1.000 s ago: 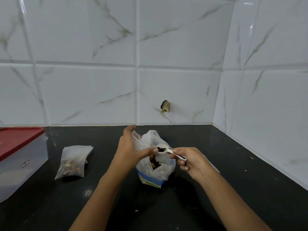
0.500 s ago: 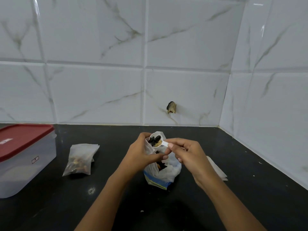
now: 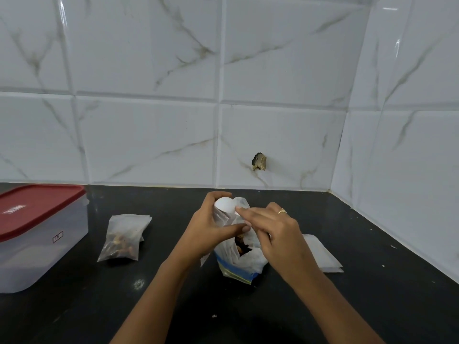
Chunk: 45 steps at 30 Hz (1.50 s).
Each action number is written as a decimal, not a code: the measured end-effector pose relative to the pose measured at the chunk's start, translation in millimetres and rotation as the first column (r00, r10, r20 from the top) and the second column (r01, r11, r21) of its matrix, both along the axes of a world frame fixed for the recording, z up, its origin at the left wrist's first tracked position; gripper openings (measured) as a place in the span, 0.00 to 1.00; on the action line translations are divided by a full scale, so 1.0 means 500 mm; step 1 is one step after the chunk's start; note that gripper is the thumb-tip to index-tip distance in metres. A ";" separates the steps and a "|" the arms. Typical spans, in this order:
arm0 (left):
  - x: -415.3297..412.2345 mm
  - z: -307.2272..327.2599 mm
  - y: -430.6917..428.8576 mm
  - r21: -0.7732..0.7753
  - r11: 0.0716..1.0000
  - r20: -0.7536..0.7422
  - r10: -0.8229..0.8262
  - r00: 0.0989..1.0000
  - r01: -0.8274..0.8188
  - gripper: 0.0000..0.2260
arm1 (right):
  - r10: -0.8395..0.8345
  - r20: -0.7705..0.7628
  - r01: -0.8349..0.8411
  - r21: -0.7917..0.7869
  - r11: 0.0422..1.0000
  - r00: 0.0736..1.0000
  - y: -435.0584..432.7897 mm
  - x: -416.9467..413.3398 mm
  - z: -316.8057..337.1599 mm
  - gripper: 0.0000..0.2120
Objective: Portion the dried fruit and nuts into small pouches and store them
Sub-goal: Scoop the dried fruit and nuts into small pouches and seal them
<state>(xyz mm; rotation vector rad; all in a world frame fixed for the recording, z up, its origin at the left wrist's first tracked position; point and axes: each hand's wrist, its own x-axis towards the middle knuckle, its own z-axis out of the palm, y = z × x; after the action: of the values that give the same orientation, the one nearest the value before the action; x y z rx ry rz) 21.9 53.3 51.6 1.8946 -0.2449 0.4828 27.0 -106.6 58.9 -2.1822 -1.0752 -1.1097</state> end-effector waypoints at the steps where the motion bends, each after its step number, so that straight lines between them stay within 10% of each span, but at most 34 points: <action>1: 0.001 0.000 0.000 -0.011 1.000 0.003 -0.003 1.000 0.003 0.25 | -0.001 0.002 0.001 -0.001 1.000 1.000 0.000 0.000 0.001 0.19; 6: 0.000 -0.002 0.002 -0.034 0.999 -0.014 -0.006 1.000 0.006 0.25 | 0.041 -0.044 -0.037 0.085 0.996 0.998 -0.002 0.005 -0.001 0.16; 10: -0.001 0.007 0.004 0.021 0.997 -0.096 0.079 0.992 -0.077 0.27 | 0.172 -0.407 0.009 0.405 0.914 0.897 -0.012 0.002 0.008 0.12; 15: 0.010 -0.004 0.016 0.107 0.962 -0.339 0.274 0.900 -0.252 0.32 | -0.013 -0.682 0.242 0.242 0.940 0.731 -0.023 0.025 -0.009 0.12; 25: 0.014 -0.020 0.014 -0.246 0.950 -0.618 -0.001 0.786 -0.193 0.05 | -0.411 -0.460 0.264 -0.351 0.898 0.787 0.026 0.069 -0.054 0.15; 32: 0.015 -0.026 0.010 -0.371 0.905 -0.592 -0.059 0.804 -0.207 0.10 | -0.484 -0.507 0.264 -0.445 0.856 0.713 0.027 0.095 -0.064 0.19; 39: 0.041 -0.052 0.022 -0.498 0.852 -0.553 -0.169 0.816 -0.161 0.35 | -0.477 -0.463 0.306 -0.397 0.865 0.747 0.020 0.087 -0.064 0.17; 45: 0.034 -0.044 0.017 -0.541 0.820 -0.555 -0.180 0.812 -0.188 0.27 | -0.479 -0.525 0.261 -0.436 0.861 0.703 0.021 0.105 -0.070 0.20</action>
<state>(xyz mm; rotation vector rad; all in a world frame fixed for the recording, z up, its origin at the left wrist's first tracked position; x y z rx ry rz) 38.9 62.0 29.8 1.3457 0.3014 -0.0631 79.2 -96.3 23.7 -2.8311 -0.5391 -0.2598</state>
